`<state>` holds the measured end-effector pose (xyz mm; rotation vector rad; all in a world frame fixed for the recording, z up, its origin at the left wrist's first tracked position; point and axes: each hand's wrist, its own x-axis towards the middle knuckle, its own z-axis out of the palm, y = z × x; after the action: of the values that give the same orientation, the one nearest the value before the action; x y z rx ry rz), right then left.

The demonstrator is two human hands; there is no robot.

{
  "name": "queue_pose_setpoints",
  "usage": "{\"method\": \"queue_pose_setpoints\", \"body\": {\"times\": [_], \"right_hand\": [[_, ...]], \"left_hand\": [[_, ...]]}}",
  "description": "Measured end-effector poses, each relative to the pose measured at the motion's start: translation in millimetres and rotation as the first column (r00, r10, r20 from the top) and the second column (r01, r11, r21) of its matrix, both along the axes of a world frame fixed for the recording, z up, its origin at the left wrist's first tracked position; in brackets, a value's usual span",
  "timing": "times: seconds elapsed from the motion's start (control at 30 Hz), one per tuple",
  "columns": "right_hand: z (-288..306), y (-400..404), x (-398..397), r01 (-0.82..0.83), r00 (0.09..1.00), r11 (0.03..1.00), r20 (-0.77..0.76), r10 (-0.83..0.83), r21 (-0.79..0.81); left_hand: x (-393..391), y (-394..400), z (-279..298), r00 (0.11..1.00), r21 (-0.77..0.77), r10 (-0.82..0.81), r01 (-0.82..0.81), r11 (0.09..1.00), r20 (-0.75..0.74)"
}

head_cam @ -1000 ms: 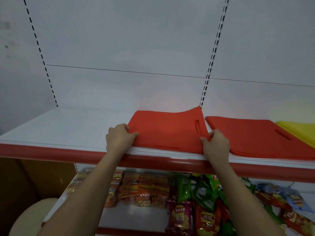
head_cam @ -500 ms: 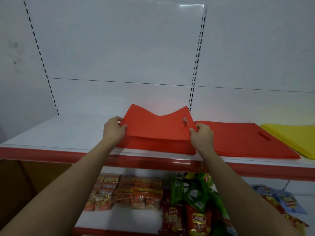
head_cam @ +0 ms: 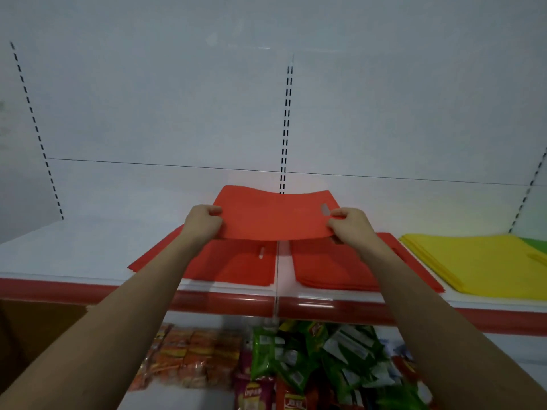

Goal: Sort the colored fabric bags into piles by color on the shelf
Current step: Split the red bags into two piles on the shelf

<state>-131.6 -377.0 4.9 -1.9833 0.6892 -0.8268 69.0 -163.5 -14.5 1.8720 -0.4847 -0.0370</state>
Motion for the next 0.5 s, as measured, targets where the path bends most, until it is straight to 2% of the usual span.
{"method": "queue_pose_setpoints", "body": {"times": [0.3,0.37,0.5], "right_hand": [[-18,-85,-71,0.054,0.992,0.998,-0.116,-0.057,-0.03],[-28,-107,-84,0.077,0.971,0.994,-0.22,-0.092,-0.075],[-50,-140,-102,0.119,0.906,0.981,-0.386,-0.172,-0.156]], "left_hand": [[-73,-84,-16,0.993,0.087,-0.109,0.112,0.99,-0.041],[-89,-98,-24,0.99,0.161,-0.141,0.142,0.977,-0.017],[-111,-124,-50,0.983,0.407,-0.171,0.13,0.904,0.066]]}}
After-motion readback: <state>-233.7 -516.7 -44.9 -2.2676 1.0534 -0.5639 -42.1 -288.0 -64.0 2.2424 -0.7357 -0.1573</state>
